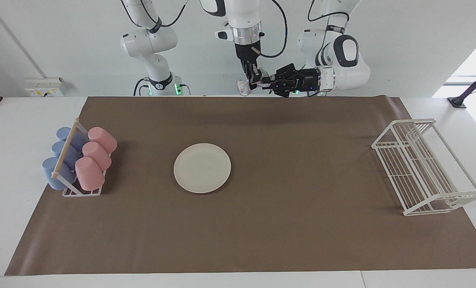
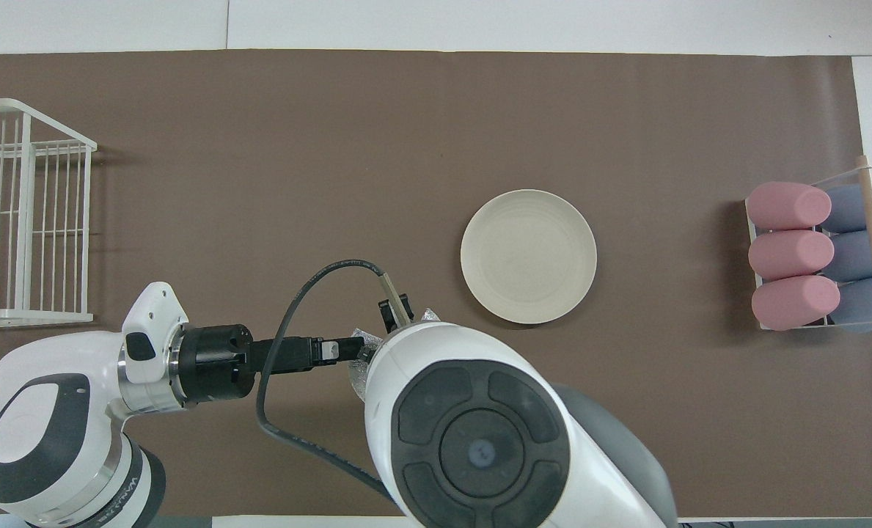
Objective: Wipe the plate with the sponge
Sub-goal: 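Carry the scrubber onto the plate with the right gripper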
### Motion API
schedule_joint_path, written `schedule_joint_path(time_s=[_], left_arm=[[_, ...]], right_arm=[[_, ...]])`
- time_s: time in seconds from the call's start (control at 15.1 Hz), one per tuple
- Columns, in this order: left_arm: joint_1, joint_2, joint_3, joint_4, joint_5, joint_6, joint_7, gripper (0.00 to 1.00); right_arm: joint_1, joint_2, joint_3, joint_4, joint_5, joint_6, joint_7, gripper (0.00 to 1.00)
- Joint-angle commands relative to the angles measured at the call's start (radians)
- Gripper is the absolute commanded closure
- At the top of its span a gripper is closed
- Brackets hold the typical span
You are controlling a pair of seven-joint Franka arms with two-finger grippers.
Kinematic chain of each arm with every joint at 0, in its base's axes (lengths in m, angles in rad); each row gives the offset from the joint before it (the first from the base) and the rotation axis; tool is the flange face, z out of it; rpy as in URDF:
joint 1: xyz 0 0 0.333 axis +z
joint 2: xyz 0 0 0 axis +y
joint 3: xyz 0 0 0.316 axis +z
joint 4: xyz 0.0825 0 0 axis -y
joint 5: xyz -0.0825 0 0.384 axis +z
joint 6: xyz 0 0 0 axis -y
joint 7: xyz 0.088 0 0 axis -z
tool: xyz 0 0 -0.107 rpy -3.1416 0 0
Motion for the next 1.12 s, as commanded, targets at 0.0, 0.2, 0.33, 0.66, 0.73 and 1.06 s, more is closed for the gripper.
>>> schedule_joint_path(time_s=[0.0, 0.2, 0.33, 0.66, 0.73, 1.06], left_arm=[[-0.011, -0.022, 0.008, -0.009, -0.005, 0.015, -0.024, 0.0], [-0.011, -0.022, 0.002, -0.009, -0.005, 0.017, -0.024, 0.0], [-0.011, -0.022, 0.002, -0.009, -0.003, 0.018, -0.025, 0.0], [-0.009, -0.019, -0.041, -0.004, 0.089, 0.104, -0.049, 0.0], [-0.009, -0.017, -0.041, -0.003, 0.122, 0.109, -0.058, 0.0], [0.027, -0.017, -0.039, 0.009, 0.291, 0.113, -0.144, 0.0]], right_arm=[[-0.069, -0.026, 0.004, -0.067, 0.006, 0.061, -0.093, 1.0], [-0.138, -0.01, 0.004, -0.184, 0.006, 0.216, -0.219, 1.0], [-0.164, 0.018, 0.004, -0.297, 0.006, 0.389, -0.285, 1.0], [-0.27, 0.105, 0.003, -0.515, 0.004, 0.724, -0.504, 1.0], [-0.3, 0.119, 0.003, -0.538, 0.004, 0.752, -0.567, 1.0], [-0.331, 0.239, 0.003, -0.566, 0.004, 0.838, -0.626, 1.0]])
